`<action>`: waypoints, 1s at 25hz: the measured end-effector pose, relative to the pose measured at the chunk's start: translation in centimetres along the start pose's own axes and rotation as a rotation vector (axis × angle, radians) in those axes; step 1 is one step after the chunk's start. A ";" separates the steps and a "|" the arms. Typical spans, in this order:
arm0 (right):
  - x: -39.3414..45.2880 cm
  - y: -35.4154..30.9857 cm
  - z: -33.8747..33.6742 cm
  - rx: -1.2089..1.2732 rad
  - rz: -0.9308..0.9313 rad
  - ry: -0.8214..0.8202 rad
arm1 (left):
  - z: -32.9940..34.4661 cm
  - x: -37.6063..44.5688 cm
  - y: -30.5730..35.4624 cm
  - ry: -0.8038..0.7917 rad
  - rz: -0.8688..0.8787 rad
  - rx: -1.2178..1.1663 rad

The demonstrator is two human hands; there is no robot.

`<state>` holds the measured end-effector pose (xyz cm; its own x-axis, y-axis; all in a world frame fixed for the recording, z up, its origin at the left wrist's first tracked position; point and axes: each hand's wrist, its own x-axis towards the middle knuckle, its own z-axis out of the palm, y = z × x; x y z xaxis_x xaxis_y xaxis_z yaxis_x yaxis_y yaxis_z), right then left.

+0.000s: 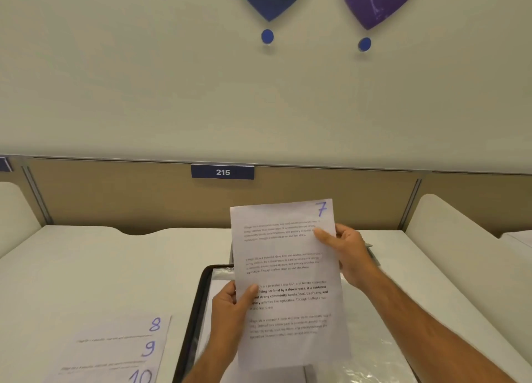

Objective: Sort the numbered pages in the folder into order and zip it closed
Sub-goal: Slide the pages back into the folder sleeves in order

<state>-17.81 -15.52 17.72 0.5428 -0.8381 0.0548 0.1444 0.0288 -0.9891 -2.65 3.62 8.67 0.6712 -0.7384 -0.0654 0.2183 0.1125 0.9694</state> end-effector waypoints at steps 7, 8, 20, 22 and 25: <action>-1.2 5.4 -6.4 -0.146 0.209 -0.178 | 4.8 1.6 -1.4 0.072 -0.012 0.040; -0.9 5.6 -7.1 -0.158 0.219 -0.174 | 5.4 1.9 -1.6 0.068 -0.011 0.050; 6.4 4.1 -15.9 -0.149 0.218 0.105 | 11.2 10.3 -6.7 0.075 0.018 0.463; 7.8 4.1 -17.4 -0.099 0.216 0.159 | 11.6 11.6 -7.8 0.035 0.082 0.736; 9.5 4.4 -18.9 -0.013 0.211 0.236 | 12.2 13.3 -8.9 -0.044 0.238 1.086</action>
<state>-27.69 -33.65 11.31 0.3523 -0.9177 -0.1837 0.0376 0.2100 -0.9770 -4.27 -15.34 2.03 0.5827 -0.8009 0.1376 -0.6633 -0.3709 0.6500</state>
